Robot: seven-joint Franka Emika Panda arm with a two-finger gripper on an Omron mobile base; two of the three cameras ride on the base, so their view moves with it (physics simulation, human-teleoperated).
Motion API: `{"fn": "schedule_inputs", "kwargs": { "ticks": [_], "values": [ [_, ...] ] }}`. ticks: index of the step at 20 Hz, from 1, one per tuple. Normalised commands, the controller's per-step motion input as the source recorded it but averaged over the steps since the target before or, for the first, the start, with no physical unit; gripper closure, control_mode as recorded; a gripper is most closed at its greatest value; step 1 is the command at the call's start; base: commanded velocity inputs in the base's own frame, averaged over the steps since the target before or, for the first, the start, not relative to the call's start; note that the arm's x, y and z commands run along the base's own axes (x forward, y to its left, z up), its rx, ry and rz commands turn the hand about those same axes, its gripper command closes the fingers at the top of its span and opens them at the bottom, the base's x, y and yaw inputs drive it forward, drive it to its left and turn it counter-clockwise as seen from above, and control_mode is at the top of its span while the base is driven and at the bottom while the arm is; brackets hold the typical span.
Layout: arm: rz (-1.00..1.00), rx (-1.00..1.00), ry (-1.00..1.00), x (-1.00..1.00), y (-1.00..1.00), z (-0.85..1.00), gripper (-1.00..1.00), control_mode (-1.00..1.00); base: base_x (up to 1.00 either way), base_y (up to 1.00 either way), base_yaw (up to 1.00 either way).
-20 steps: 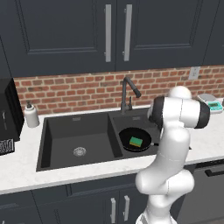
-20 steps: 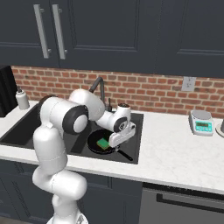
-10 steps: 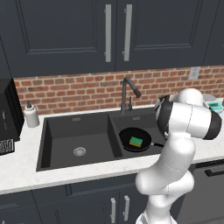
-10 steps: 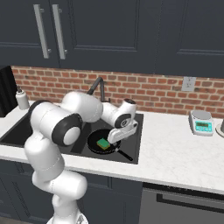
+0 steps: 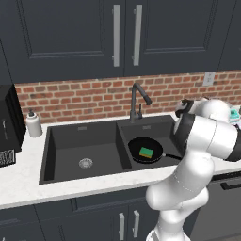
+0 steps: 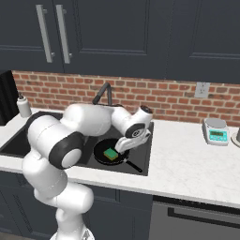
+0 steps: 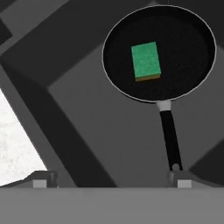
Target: Pick the pan and sponge and place them into the sink. Then turn on the water.
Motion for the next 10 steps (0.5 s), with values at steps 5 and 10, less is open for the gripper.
{"fn": "schedule_inputs", "kwargs": {
  "ticks": [5, 10],
  "values": [
    [-0.02, 0.16, -0.18, -0.24, 0.0, 0.07, -1.0, -1.0, 0.0, 0.0, 0.0],
    [-0.06, 0.27, -0.08, -0.02, 0.0, 0.2, -1.0, -1.0, 0.0, 0.0, 0.0]
  ]
}}
